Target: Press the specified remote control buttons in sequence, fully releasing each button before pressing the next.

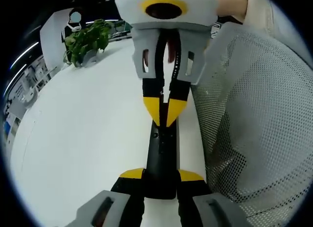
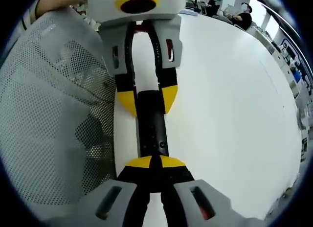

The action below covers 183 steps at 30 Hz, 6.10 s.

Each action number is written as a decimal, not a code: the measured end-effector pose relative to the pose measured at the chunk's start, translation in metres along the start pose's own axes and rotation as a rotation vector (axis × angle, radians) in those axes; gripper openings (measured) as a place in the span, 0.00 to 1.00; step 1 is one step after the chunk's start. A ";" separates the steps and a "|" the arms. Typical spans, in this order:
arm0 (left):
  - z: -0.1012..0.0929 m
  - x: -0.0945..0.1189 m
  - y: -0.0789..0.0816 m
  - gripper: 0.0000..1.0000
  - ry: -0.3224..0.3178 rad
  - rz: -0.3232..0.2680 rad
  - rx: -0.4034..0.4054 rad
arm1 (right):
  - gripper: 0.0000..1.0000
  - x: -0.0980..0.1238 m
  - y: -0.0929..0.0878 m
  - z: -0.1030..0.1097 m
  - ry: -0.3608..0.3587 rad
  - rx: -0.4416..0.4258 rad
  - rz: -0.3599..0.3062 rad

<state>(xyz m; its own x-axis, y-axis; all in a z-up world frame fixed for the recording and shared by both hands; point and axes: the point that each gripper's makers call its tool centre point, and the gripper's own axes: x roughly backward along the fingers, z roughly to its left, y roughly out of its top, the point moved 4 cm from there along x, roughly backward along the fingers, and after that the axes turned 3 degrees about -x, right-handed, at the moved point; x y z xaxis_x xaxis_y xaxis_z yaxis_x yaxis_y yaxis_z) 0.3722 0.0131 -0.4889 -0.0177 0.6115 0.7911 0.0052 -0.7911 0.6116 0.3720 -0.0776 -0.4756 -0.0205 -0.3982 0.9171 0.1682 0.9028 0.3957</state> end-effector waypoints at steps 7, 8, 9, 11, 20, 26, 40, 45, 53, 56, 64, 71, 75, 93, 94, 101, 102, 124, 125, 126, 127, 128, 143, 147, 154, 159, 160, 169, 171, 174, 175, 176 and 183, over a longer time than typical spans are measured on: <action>0.000 0.000 0.000 0.24 0.001 0.000 0.002 | 0.02 0.000 0.001 0.002 -0.017 -0.011 -0.005; 0.000 0.000 0.000 0.24 0.001 0.000 0.001 | 0.02 0.000 0.002 0.003 -0.023 0.000 0.000; 0.000 0.001 0.000 0.24 0.000 0.000 0.001 | 0.02 0.000 0.002 0.002 -0.032 0.046 0.006; 0.000 0.001 0.000 0.24 0.000 0.000 0.000 | 0.02 -0.001 0.002 0.003 -0.037 0.087 0.013; 0.000 0.000 0.000 0.24 0.000 -0.001 0.003 | 0.00 -0.004 0.003 0.001 -0.023 0.186 0.017; 0.000 0.000 0.000 0.24 -0.001 -0.001 0.002 | 0.00 -0.005 0.002 0.003 -0.042 0.289 0.022; -0.001 0.000 0.002 0.24 -0.004 0.004 -0.008 | 0.00 -0.005 0.007 0.004 0.040 0.646 0.137; -0.001 0.000 0.002 0.24 -0.011 -0.003 -0.010 | 0.00 -0.003 0.008 0.001 0.127 0.687 0.113; 0.000 0.002 0.001 0.24 -0.020 -0.022 -0.006 | 0.00 -0.002 0.007 0.000 0.193 0.881 0.048; 0.000 0.002 0.000 0.24 -0.027 -0.028 -0.010 | 0.00 0.000 0.006 0.001 0.244 0.967 0.039; 0.000 0.002 0.001 0.24 -0.035 -0.001 -0.057 | 0.00 0.001 0.012 0.011 0.355 1.164 0.031; 0.000 0.003 0.000 0.24 -0.038 -0.004 -0.055 | 0.00 0.001 0.009 0.010 0.426 1.299 0.089; 0.001 0.002 -0.002 0.24 -0.038 -0.004 -0.053 | 0.00 0.001 0.010 0.011 0.427 1.310 0.077; 0.001 0.002 -0.005 0.24 -0.040 0.002 -0.051 | 0.00 -0.002 0.006 0.017 0.400 1.597 0.158; 0.001 0.002 -0.005 0.24 -0.040 0.002 -0.051 | 0.00 -0.001 0.007 0.016 0.406 1.565 0.151; 0.001 0.002 -0.005 0.24 -0.039 0.000 -0.046 | 0.00 -0.001 0.009 0.009 0.459 1.419 0.126; 0.001 0.002 -0.004 0.24 -0.039 -0.001 -0.044 | 0.00 -0.001 0.009 0.009 0.464 1.408 0.123; 0.001 0.003 -0.004 0.24 -0.038 -0.010 -0.032 | 0.05 0.000 0.011 0.010 0.487 1.428 0.141; 0.001 0.003 -0.004 0.24 -0.038 -0.010 -0.031 | 0.05 0.001 0.010 0.010 0.485 1.438 0.143; 0.001 0.003 -0.004 0.24 -0.037 -0.010 -0.031 | 0.05 0.000 0.010 0.010 0.485 1.448 0.144; 0.001 0.003 -0.004 0.24 -0.038 -0.010 -0.030 | 0.05 0.000 0.011 0.011 0.485 1.448 0.147; 0.001 0.003 -0.004 0.24 -0.038 -0.010 -0.030 | 0.05 0.000 0.013 0.011 0.487 1.421 0.161; 0.001 0.003 -0.002 0.24 -0.035 -0.009 -0.031 | 0.05 0.001 0.011 0.006 0.445 1.320 0.152; 0.001 0.003 -0.003 0.24 -0.034 -0.018 -0.027 | 0.06 0.001 0.010 0.005 0.442 1.323 0.152; 0.001 0.002 -0.003 0.24 -0.035 -0.017 -0.024 | 0.08 0.000 0.008 0.000 0.445 1.330 0.156; 0.002 0.002 -0.004 0.24 -0.035 -0.018 -0.024 | 0.09 0.000 0.009 0.001 0.448 1.339 0.160; 0.002 0.002 -0.004 0.24 -0.035 -0.019 -0.023 | 0.09 0.000 0.010 0.001 0.449 1.348 0.161; 0.002 0.002 -0.004 0.24 -0.035 -0.016 -0.020 | 0.08 -0.003 0.009 0.002 0.448 1.388 0.206; 0.002 0.002 -0.004 0.24 -0.036 -0.016 -0.019 | 0.08 -0.003 0.008 0.001 0.448 1.386 0.210; 0.002 0.002 -0.004 0.24 -0.035 -0.015 -0.019 | 0.08 -0.003 0.008 0.001 0.438 1.369 0.206; 0.002 0.002 -0.004 0.24 -0.035 -0.015 -0.020 | 0.09 -0.003 0.008 0.000 0.440 1.356 0.204; 0.002 0.002 -0.004 0.24 -0.035 -0.014 -0.020 | 0.09 -0.003 0.008 0.000 0.438 1.323 0.207; 0.002 0.002 -0.004 0.24 -0.032 -0.014 -0.026 | 0.08 -0.001 0.012 0.002 0.467 1.260 0.219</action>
<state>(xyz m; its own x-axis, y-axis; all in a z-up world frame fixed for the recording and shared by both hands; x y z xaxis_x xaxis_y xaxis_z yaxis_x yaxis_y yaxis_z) 0.3737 0.0176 -0.4900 0.0148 0.6222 0.7827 -0.0207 -0.7824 0.6224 0.3719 -0.0658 -0.4718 0.2649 -0.0190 0.9641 -0.8865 0.3886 0.2512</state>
